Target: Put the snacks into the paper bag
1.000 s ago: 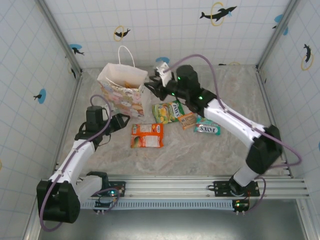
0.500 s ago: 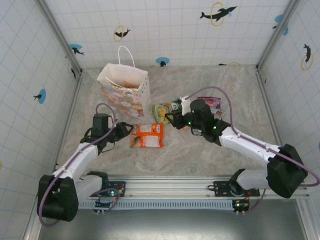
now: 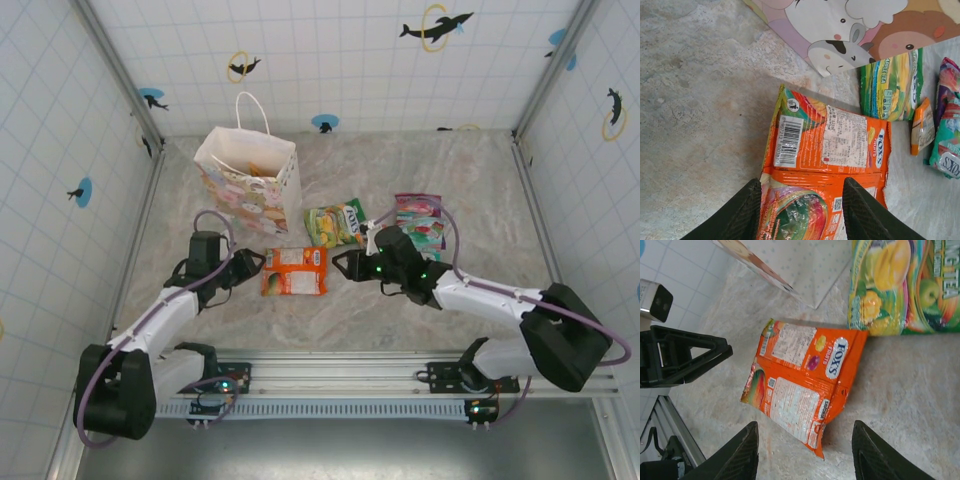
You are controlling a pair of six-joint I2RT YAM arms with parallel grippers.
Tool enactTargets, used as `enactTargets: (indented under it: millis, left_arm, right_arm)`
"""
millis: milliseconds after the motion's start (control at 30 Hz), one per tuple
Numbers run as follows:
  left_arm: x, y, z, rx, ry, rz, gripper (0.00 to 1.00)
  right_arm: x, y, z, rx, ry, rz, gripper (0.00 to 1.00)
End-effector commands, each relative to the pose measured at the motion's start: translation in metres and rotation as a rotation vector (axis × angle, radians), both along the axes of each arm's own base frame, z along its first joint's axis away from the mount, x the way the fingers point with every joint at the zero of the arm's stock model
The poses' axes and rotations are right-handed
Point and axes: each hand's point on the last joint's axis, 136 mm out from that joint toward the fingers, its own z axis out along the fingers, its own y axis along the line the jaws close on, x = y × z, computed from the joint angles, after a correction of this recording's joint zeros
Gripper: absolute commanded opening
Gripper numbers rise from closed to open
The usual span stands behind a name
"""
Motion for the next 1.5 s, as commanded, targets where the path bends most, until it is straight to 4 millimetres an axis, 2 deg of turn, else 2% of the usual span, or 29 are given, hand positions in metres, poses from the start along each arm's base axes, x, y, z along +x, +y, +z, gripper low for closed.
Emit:
enactTargets:
  millis: [0,667,1033,1467]
  left_arm:
    - [-0.001,-0.001,-0.006,0.009,0.005,-0.002,0.44]
    - [-0.006,-0.008,-0.022,0.005,0.042,-0.038,0.4]
    - [-0.011,-0.01,-0.039,0.011,0.073,-0.057,0.3]
    - [-0.015,-0.017,-0.052,-0.004,0.101,-0.085,0.21]
  right_arm:
    - [-0.002,0.004,-0.006,0.061,0.033,-0.024,0.51]
    - [-0.011,0.017,-0.057,0.085,0.247,-0.025,0.51]
    - [-0.003,0.036,-0.072,0.118,0.303,0.004,0.47]
    - [0.01,0.059,-0.079,0.202,0.352,0.061,0.48]
